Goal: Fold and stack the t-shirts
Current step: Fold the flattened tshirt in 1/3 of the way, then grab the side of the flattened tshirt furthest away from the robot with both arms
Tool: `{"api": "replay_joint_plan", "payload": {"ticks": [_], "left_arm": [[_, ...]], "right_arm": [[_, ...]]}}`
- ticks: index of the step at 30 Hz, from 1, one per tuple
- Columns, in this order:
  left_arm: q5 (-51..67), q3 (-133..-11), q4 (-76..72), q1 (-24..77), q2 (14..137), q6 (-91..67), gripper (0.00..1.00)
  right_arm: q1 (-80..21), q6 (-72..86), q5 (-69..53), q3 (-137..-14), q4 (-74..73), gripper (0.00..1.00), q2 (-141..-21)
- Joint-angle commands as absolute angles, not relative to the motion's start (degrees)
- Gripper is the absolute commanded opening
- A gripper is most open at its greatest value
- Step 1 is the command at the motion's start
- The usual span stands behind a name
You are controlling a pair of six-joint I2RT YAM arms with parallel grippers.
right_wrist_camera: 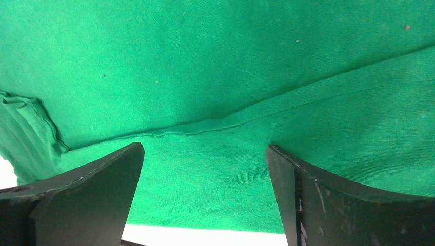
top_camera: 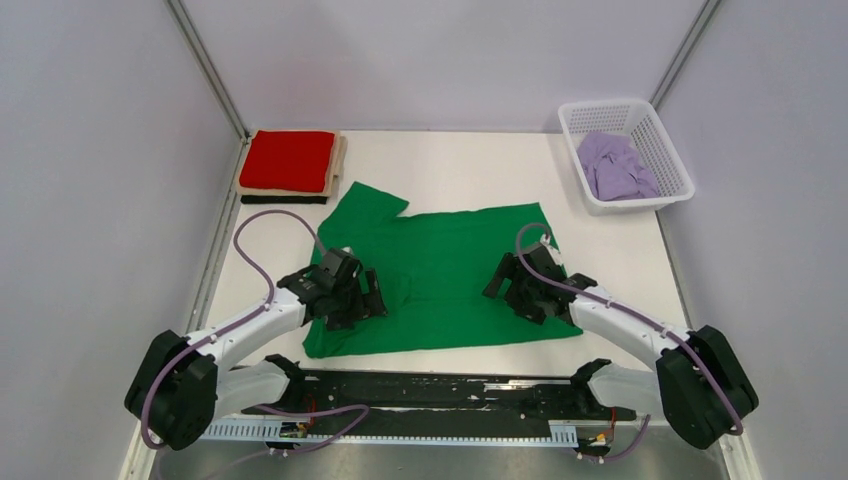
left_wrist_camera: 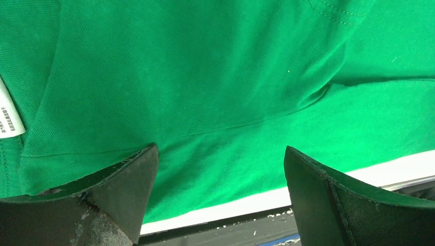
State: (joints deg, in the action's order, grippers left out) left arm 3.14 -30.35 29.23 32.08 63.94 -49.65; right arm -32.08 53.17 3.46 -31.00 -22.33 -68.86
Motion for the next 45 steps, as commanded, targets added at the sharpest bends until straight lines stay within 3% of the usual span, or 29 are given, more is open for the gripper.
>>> {"api": "replay_joint_plan", "payload": {"ticks": [1,7,14,26,36,45], "left_arm": [[3.3,-28.7,33.4,33.7,65.1,-51.9,1.0],[3.2,-29.8,32.3,36.7,66.9,-53.3,1.0],[2.7,-30.0,35.8,36.9,65.1,-53.4,1.0],[2.5,-29.1,36.1,37.4,61.6,-54.6,1.0],[-15.2,-56.1,43.4,36.5,67.4,-45.4,1.0],[-11.4,-75.7,35.6,23.0,91.1,-32.1,1.0]], "right_arm": [[-32.5,60.5,1.1,-25.7,-37.7,1.0,-67.2],[-32.5,64.8,-3.4,-23.9,-40.9,1.0,-61.1],[-32.5,68.0,4.3,-23.9,-47.9,1.0,-53.6],[-32.5,64.1,10.0,-26.8,-45.5,1.0,-54.9],[-32.4,56.2,18.5,-38.6,-43.6,1.0,-51.9],[-29.8,52.8,24.7,-39.9,-33.8,1.0,-54.2]]}}
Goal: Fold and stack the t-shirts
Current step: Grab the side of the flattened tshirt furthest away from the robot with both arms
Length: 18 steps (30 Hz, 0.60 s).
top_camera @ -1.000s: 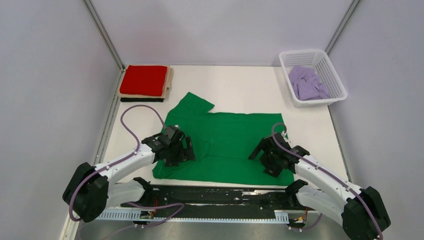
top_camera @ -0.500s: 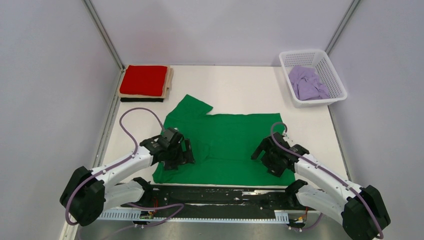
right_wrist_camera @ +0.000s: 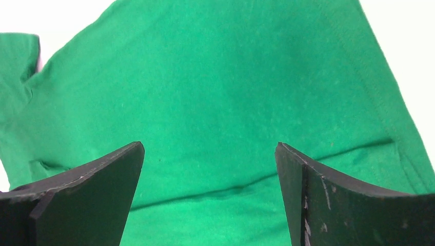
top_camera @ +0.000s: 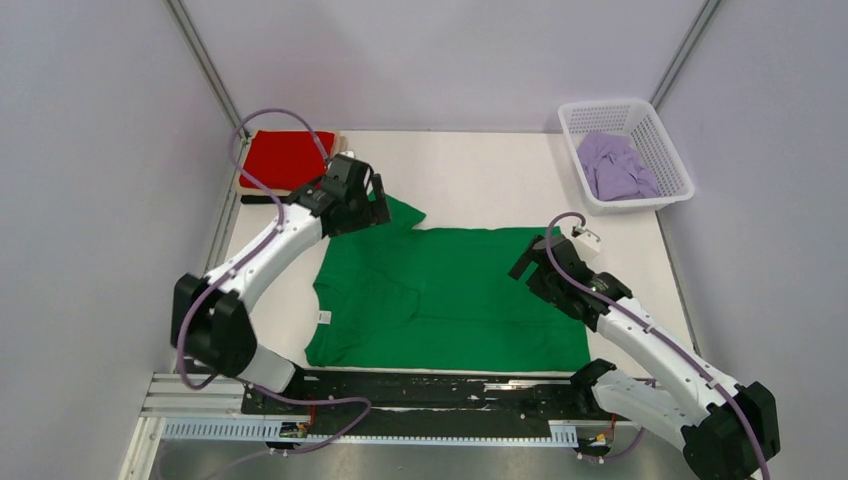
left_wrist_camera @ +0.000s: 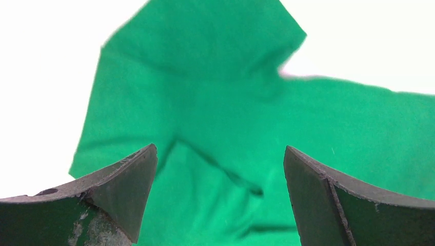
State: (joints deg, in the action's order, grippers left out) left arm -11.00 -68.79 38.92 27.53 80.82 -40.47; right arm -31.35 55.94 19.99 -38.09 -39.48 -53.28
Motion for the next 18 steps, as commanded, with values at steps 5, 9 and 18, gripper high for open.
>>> {"api": "replay_joint_plan", "payload": {"ticks": [5,9,18], "left_arm": [[-10.1,-94.5,36.0,19.3,108.6,-25.9,1.0],[-11.6,-110.5,41.7,17.6,123.7,-21.9,1.0],[-9.6,-126.2,44.8,16.9,139.5,-17.9,0.94]], "right_arm": [[-28.1,51.6,27.8,-38.9,-33.1,1.0,-56.7],[-26.4,50.5,28.1,-38.1,-32.5,1.0,-58.1],[-24.2,47.4,26.1,-36.6,-29.2,1.0,-61.3]]}}
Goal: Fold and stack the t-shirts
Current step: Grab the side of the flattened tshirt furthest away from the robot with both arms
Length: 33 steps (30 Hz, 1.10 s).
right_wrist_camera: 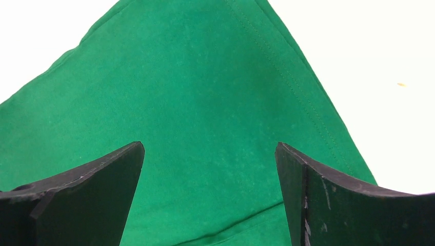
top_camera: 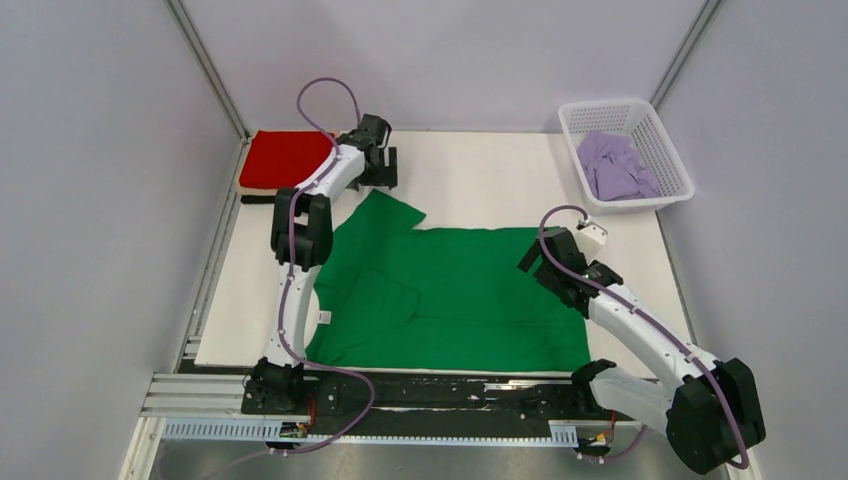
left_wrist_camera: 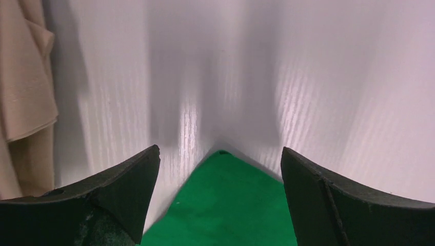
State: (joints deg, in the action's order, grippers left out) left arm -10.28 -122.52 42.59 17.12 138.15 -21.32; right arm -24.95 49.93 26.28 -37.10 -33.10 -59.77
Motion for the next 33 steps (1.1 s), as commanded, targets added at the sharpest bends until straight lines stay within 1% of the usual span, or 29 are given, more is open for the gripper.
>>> {"api": "replay_joint_plan", "payload": {"ticks": [1,4,10,15,18,20,23,26,30,31,32,33], "left_arm": [[-9.3,-126.2,44.8,16.9,140.1,-17.7,0.92],[-8.0,-125.4,44.8,16.9,141.0,-17.7,0.84],[-6.5,-122.6,44.2,16.9,141.0,-17.9,0.73],[-5.1,-118.7,43.4,17.0,139.0,-18.9,0.66],[-4.0,-116.6,42.4,17.1,137.6,-19.1,0.64],[-3.8,-115.4,42.0,17.2,136.6,-19.4,0.6],[-3.2,-114.6,41.7,17.3,136.3,-19.5,0.5],[-3.1,-114.5,42.0,17.6,136.1,-19.6,0.46],[-4.1,-114.2,42.1,18.1,136.1,-19.9,0.36],[-4.4,-114.2,42.1,18.2,136.1,-19.9,0.29],[-4.5,-114.1,42.1,18.2,136.1,-20.1,0.26],[-4.8,-114.0,42.2,18.2,136.0,-20.1,0.19]], "right_arm": [[-24.0,47.2,25.5,-36.7,-29.0,1.0,-61.9],[-23.7,46.7,23.7,-37.3,-28.4,1.0,-64.0],[-23.6,45.7,21.6,-38.4,-28.3,1.0,-66.9],[-23.5,45.8,21.3,-38.3,-28.2,1.0,-66.7],[-23.4,46.0,21.3,-38.1,-28.2,1.0,-66.3],[-23.3,46.0,21.4,-38.1,-28.3,1.0,-66.2],[-23.2,46.2,21.5,-38.1,-28.2,1.0,-66.2],[-23.1,46.5,21.6,-38.1,-28.3,1.0,-66.3],[-22.9,46.7,21.6,-38.0,-28.2,1.0,-66.5],[-23.0,46.7,21.6,-38.1,-28.2,1.0,-66.6],[-22.9,46.7,21.6,-38.1,-28.2,1.0,-66.5],[-22.9,46.8,21.6,-38.1,-28.2,1.0,-66.5]]}}
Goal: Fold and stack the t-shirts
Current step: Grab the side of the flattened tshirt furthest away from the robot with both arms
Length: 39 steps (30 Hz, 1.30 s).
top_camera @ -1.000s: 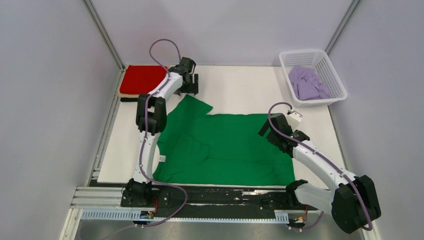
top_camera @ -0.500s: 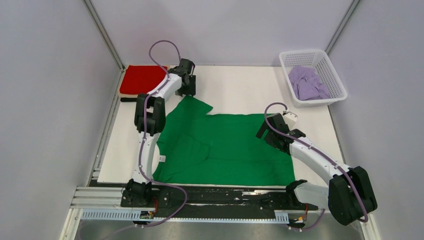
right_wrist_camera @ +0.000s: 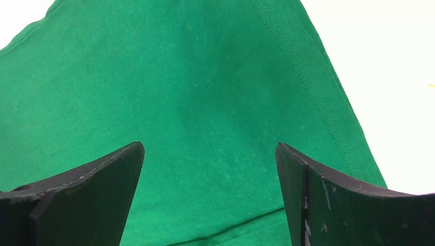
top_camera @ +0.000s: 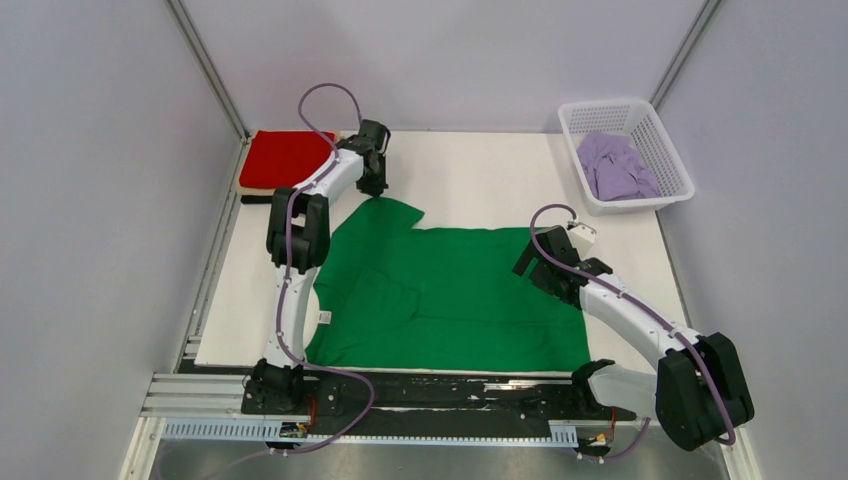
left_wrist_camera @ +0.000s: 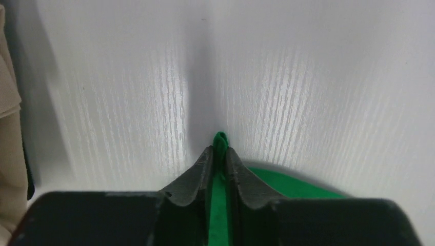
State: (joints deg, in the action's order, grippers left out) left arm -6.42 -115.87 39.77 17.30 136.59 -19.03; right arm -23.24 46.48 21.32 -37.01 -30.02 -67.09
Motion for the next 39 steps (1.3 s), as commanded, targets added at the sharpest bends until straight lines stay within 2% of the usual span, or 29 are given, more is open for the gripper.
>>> {"api": "replay_joint_plan", "payload": {"ticks": [1,3,4,13,19,31,35,39], "left_arm": [[-4.9,-114.1,42.2,18.2,135.9,-20.2,0.15],[-4.7,-114.1,41.9,18.2,135.9,-19.8,0.0],[-4.6,-114.1,41.7,18.2,135.8,-19.7,0.0],[-3.3,-110.2,37.7,18.2,129.2,-20.6,0.0],[-3.1,-101.9,33.1,18.6,121.8,-22.1,0.0],[-3.2,-91.5,28.8,21.2,111.3,-21.8,0.0],[-3.3,-88.7,27.8,21.5,108.5,-21.8,0.0],[-3.4,-86.4,27.2,21.7,106.3,-22.4,0.0]], "right_arm": [[-22.8,46.8,21.7,-38.1,-28.2,1.0,-66.5],[-22.7,46.9,21.9,-38.3,-28.2,1.0,-66.7],[-22.6,47.0,21.9,-38.4,-28.2,1.0,-66.9],[-19.6,46.2,23.0,-43.9,-28.3,1.0,-72.0],[-14.2,42.8,24.9,-53.8,-29.5,0.98,-83.9],[-9.3,40.3,34.1,-84.7,-41.6,0.83,-114.0],[-9.0,40.2,35.8,-91.0,-45.3,0.79,-120.2],[-9.0,41.5,34.7,-91.9,-47.4,0.7,-121.6]]}}
